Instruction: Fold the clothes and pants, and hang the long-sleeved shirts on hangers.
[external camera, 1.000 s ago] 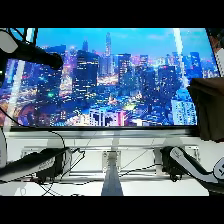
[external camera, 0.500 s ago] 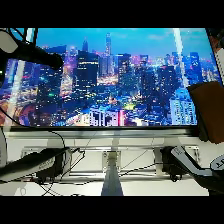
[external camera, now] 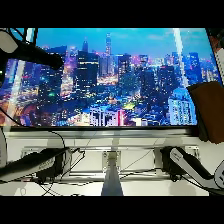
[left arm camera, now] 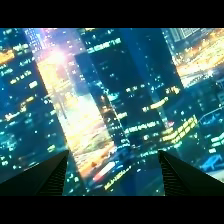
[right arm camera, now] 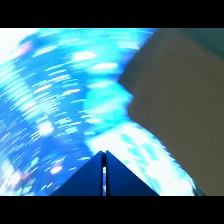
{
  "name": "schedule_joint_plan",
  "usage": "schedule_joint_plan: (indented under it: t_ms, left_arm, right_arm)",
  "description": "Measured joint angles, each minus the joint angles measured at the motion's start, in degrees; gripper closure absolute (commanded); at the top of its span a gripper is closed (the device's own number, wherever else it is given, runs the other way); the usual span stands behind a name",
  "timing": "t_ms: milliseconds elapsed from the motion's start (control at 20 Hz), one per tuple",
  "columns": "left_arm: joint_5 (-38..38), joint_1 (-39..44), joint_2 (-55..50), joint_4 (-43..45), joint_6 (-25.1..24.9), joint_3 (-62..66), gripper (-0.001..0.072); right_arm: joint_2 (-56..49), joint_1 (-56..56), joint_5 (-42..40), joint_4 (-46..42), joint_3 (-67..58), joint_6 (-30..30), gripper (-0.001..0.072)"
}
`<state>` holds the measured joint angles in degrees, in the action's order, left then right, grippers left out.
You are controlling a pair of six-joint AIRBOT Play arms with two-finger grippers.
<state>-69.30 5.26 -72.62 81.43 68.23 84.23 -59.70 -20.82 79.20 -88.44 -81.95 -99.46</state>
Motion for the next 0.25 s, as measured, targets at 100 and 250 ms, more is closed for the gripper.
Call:
schedule_joint_plan:
  t_ms: [100, 250]
  left_arm:
    - [0.00, 0.00, 0.00, 0.00, -0.02, 0.00, 0.0093]
    - [0.00, 0.00, 0.00, 0.00, 0.00, 0.00, 0.0093]
  right_arm:
    - [-0.02, 10.49, -3.30, 0.46, 0.00, 3.15, 0.0697]
    - [0.00, 23.69, -8.68, -0.48, 0.00, 5.70, 0.0697]
